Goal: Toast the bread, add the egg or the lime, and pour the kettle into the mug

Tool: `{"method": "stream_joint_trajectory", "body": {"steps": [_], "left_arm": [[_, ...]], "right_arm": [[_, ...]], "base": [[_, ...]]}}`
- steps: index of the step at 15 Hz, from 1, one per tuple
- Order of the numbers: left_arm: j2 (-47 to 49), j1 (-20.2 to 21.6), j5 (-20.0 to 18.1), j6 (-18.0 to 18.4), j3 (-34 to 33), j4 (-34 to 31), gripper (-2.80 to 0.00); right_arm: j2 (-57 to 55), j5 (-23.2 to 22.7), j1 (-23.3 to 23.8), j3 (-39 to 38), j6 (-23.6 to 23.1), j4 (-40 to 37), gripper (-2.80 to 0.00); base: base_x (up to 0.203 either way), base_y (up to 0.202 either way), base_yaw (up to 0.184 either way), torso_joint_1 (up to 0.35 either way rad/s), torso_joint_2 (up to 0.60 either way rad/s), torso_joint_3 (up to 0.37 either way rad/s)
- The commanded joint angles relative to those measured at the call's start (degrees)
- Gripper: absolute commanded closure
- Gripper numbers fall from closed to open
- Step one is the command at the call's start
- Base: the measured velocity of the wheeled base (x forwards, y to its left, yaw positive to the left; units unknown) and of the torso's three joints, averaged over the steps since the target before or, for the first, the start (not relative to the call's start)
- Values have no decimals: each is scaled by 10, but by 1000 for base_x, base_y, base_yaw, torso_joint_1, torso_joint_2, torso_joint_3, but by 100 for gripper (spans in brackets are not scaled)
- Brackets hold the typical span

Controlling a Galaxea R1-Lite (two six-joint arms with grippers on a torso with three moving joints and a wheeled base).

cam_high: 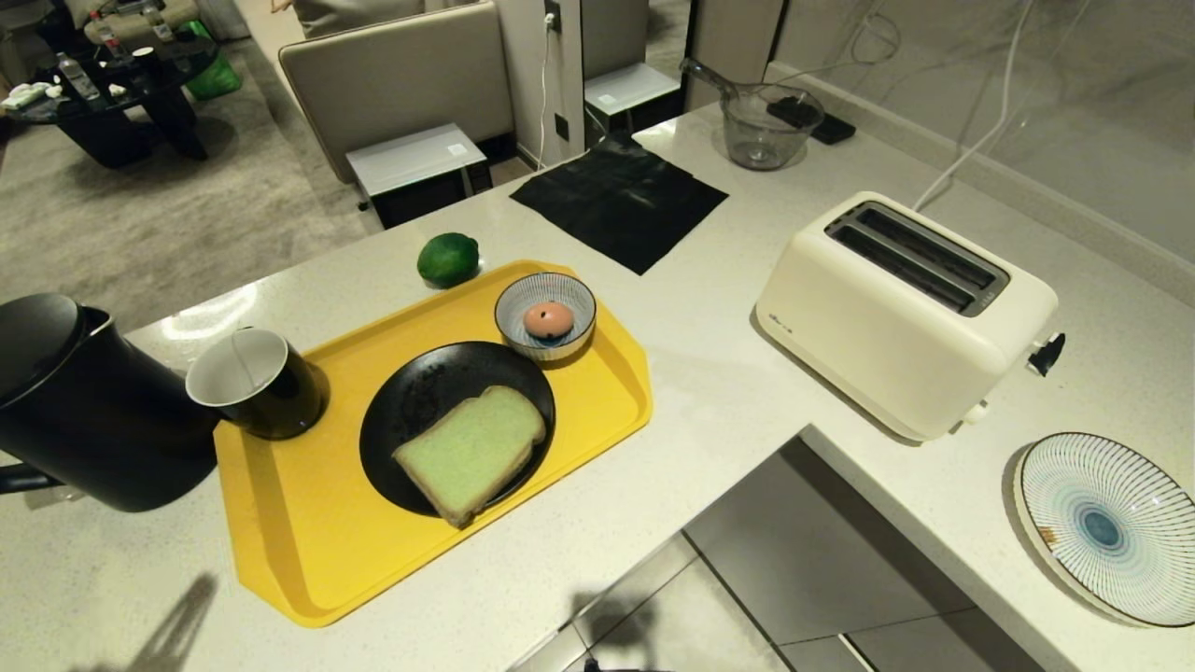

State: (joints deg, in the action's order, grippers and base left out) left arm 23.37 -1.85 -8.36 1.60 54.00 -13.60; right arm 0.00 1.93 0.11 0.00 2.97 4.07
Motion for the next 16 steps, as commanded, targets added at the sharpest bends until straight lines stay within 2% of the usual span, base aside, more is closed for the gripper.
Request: {"method": "stream_joint_trajectory", "body": {"steps": [1, 5, 8, 11, 13, 15, 16], "left_arm": [[-108, 16, -14, -2, -46, -2, 0], [-229, 23, -28, 4, -134, -8, 0], [-234, 23, -13, 31, -219, 25, 0], [-234, 23, 6, 49, -357, 142, 0], [-234, 23, 41, 65, -459, 232, 0], [-234, 24, 65, 75, -530, 308, 0], [-234, 23, 73, 77, -540, 316, 0]], "right_arm": [[-1, 0, 0, -15, 0, 1, 0], [-1, 0, 0, -15, 0, 1, 0], [-1, 0, 1, -15, 0, 1, 0], [-1, 0, 0, -15, 0, 1, 0], [-1, 0, 0, -15, 0, 1, 0], [-1, 0, 0, -15, 0, 1, 0], [-1, 0, 0, -15, 0, 1, 0]], "base": [[0, 0, 0, 0, 0, 0], [0, 0, 0, 0, 0, 0], [0, 0, 0, 0, 0, 0], [0, 0, 0, 0, 0, 0], [0, 0, 0, 0, 0, 0], [0, 0, 0, 0, 0, 0], [0, 0, 0, 0, 0, 0]]}}
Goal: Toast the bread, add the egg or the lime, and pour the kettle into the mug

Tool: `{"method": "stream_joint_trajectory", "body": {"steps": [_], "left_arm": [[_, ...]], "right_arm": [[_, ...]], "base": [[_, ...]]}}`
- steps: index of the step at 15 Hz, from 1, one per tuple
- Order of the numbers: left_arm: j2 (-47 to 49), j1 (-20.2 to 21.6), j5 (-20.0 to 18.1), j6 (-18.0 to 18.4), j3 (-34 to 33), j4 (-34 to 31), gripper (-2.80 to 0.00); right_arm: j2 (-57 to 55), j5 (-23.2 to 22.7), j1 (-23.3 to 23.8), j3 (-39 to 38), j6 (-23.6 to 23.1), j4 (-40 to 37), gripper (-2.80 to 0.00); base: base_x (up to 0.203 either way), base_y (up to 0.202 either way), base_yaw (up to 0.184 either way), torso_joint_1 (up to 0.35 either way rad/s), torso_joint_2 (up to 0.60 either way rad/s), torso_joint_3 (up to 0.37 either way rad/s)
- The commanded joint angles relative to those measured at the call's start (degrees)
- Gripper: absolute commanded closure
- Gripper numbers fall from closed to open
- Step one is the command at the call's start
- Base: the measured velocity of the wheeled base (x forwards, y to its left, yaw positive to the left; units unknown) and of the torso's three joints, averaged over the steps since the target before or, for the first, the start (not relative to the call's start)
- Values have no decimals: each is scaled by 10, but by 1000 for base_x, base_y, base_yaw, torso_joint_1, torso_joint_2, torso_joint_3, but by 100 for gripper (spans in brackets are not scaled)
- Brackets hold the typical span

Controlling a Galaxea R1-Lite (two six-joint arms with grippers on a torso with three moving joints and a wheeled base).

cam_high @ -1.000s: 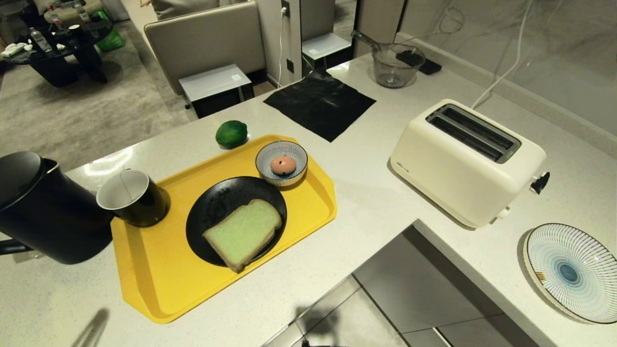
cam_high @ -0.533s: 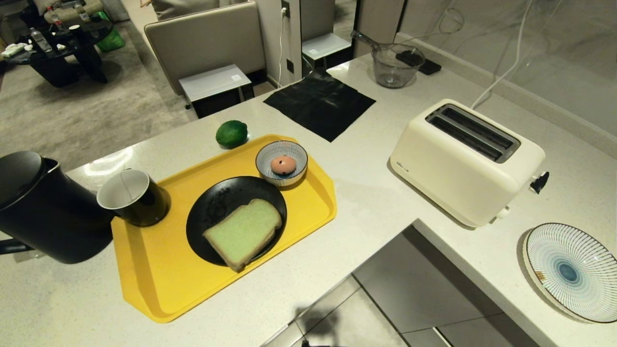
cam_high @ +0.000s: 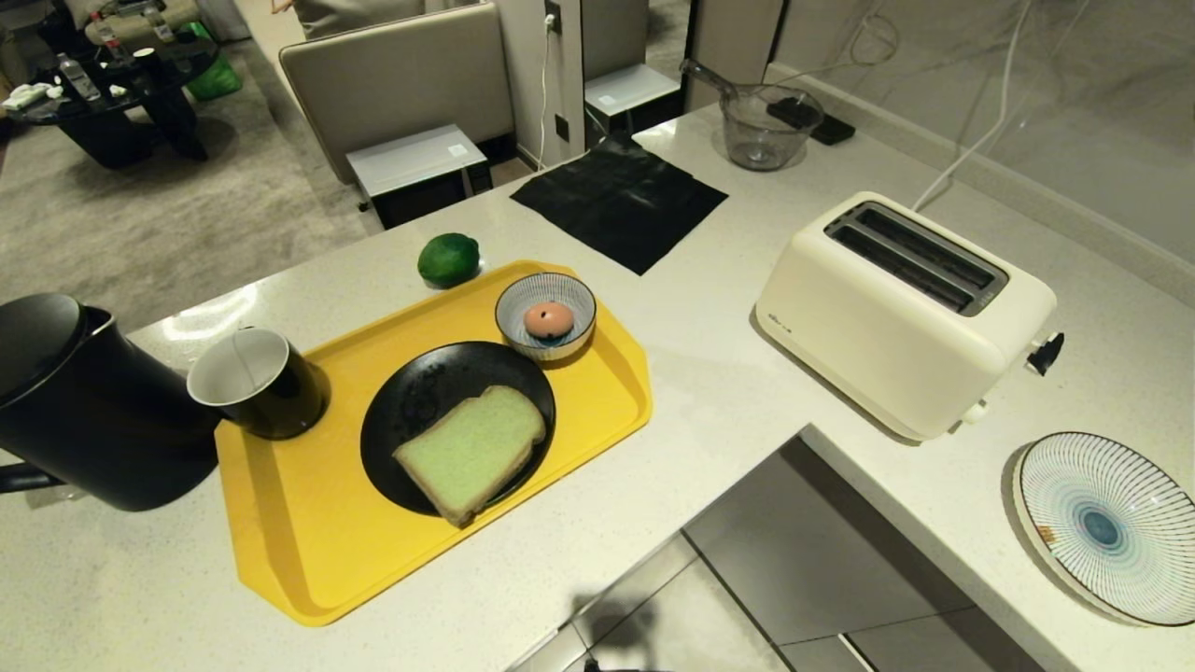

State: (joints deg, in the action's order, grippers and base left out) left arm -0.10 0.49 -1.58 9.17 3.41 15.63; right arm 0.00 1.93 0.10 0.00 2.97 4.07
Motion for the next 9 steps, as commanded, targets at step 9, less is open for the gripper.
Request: {"method": "stream_joint_trajectory", "body": {"steps": [9], "left_arm": [[1, -1, -14, -11, -34, -162, 0]], "right_arm": [[-1, 0, 0, -15, 0, 1, 0]], "base": [[0, 0, 0, 0, 0, 0]]}}
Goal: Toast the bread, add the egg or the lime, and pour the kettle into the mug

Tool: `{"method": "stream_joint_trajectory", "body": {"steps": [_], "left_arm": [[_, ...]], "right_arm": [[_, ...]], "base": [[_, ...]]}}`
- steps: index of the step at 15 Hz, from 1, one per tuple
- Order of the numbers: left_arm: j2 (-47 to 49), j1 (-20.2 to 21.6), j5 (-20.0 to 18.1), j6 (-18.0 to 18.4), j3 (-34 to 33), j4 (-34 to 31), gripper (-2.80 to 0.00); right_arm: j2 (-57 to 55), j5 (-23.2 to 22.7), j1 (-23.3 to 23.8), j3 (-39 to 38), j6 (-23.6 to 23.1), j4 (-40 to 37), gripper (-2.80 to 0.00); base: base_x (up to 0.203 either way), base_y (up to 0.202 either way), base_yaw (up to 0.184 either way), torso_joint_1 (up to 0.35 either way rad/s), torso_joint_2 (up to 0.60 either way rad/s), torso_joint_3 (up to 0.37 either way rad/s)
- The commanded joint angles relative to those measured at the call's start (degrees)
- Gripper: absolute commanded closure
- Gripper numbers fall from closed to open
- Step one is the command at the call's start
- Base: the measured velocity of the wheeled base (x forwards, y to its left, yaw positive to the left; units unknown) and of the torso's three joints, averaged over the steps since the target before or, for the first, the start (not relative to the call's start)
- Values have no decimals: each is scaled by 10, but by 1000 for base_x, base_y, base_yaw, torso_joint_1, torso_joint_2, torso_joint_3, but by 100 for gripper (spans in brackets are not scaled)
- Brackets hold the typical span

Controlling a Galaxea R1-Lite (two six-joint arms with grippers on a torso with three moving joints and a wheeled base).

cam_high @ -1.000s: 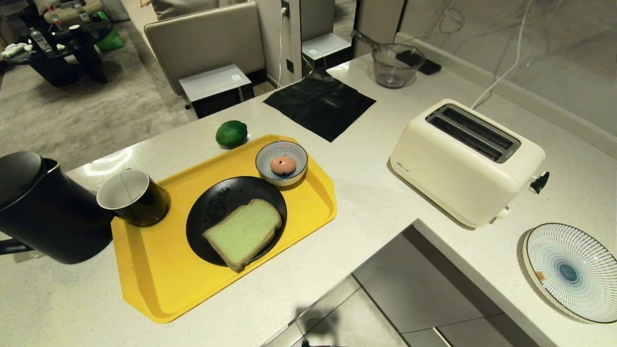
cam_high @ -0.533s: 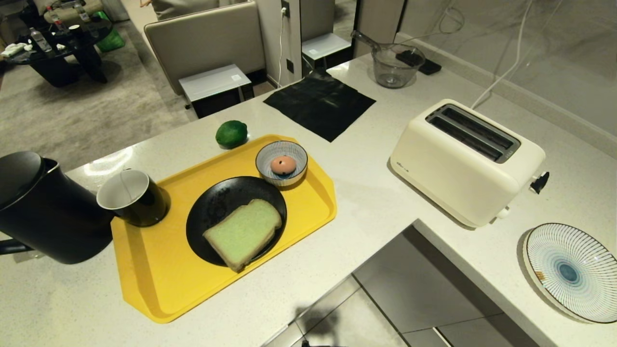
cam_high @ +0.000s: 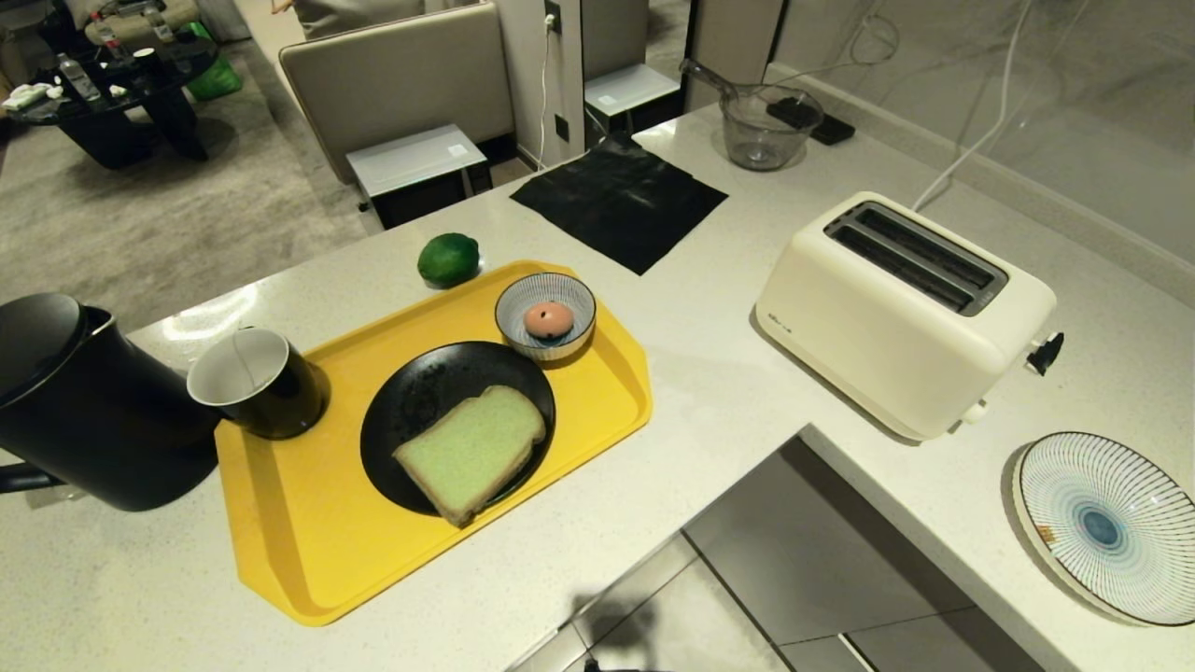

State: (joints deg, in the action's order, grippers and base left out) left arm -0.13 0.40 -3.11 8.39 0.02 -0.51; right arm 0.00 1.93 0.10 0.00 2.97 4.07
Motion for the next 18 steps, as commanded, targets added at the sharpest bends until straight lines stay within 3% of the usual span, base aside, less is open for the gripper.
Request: {"method": "stream_joint_trajectory", "body": {"steps": [1, 6, 18], "left_arm": [[1, -1, 2, -10, 0, -1, 0], [1, -1, 16, -53, 0, 0, 0], [1, 0, 18, -57, 0, 1, 0]], "right_arm": [[-1, 0, 0, -15, 0, 1, 0], [-1, 0, 0, -15, 0, 1, 0], [-1, 0, 0, -15, 0, 1, 0]], "base": [[0, 0, 0, 0, 0, 0], [0, 0, 0, 0, 0, 0], [0, 0, 0, 0, 0, 0]]}}
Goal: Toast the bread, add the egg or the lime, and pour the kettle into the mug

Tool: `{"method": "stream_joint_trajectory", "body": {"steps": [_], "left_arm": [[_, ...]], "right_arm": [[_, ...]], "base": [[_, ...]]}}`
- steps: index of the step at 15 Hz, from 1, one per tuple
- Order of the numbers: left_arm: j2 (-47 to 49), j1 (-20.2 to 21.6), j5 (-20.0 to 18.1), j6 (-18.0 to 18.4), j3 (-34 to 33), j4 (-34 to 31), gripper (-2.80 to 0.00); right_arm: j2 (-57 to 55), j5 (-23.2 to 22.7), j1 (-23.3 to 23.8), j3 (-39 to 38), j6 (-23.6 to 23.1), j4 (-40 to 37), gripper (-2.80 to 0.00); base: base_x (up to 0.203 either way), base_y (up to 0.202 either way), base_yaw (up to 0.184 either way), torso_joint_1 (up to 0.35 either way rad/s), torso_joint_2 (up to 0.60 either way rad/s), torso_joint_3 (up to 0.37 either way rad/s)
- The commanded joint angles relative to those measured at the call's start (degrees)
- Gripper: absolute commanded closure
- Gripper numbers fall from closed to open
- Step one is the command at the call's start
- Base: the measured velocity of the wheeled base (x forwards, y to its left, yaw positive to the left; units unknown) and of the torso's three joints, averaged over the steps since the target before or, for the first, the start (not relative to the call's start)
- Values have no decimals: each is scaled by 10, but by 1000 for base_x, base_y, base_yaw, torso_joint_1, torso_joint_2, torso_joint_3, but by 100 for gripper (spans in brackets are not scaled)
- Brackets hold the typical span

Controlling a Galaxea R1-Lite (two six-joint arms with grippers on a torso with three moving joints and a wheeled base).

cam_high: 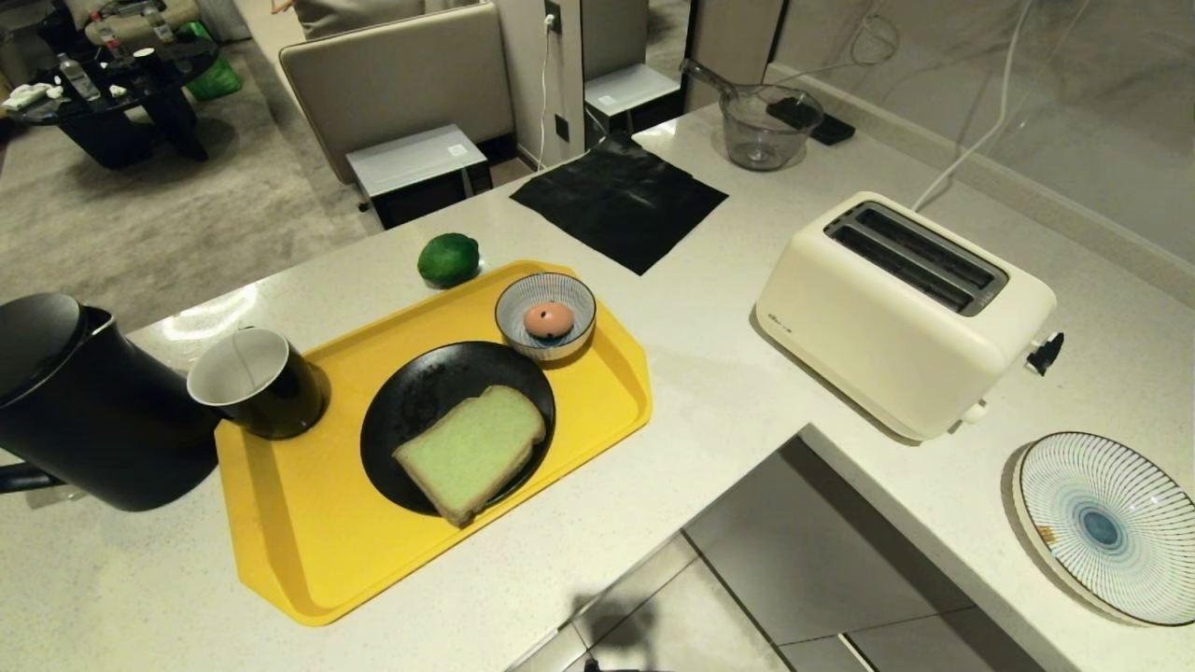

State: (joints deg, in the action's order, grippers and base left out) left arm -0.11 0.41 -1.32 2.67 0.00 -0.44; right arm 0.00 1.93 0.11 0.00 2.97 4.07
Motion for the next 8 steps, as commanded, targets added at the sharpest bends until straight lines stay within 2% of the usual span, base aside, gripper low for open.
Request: {"method": "stream_joint_trajectory", "body": {"steps": [1, 8], "left_arm": [[0, 0, 0, 0, 0, 0, 0], [1, 0, -1, 0, 0, 0, 0]], "right_arm": [[-1, 0, 0, -15, 0, 1, 0], [-1, 0, 0, -15, 0, 1, 0]], "base": [[0, 0, 0, 0, 0, 0], [0, 0, 0, 0, 0, 0]]}}
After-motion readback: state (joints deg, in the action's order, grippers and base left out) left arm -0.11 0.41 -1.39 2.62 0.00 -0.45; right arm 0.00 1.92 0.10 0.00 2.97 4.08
